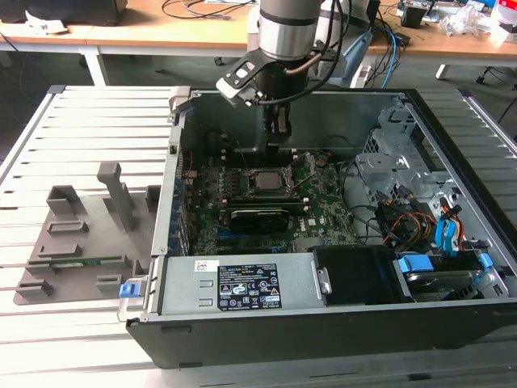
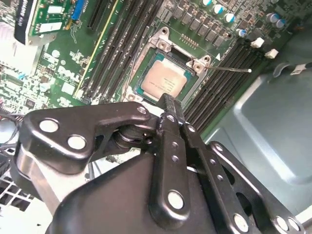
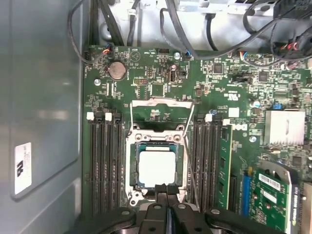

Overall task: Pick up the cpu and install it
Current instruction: 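Place the cpu into insertion slot, then close the cpu cover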

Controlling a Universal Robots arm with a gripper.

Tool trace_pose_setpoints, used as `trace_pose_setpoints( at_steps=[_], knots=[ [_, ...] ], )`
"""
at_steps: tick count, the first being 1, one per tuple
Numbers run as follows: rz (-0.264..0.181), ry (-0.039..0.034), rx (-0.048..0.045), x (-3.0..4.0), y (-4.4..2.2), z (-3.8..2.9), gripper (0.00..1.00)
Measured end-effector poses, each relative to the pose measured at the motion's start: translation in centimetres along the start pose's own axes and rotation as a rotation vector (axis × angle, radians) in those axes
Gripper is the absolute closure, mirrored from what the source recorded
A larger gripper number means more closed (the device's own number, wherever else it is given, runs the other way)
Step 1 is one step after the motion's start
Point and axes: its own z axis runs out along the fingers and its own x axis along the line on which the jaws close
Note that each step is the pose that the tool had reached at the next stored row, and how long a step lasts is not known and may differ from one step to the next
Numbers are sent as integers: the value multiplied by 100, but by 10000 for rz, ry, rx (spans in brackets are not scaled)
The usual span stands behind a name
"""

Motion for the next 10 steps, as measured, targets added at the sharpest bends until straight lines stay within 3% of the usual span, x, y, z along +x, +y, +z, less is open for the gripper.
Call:
trace_pose_setpoints(
  at_steps=[5, 8, 10],
  knots=[
    [0, -2, 1, -8, -4, -174, 89],
    [-2, 60, -2, -10, -4, -195, 89],
    [-2, 62, -1, -10, -5, -195, 89]
  ],
)
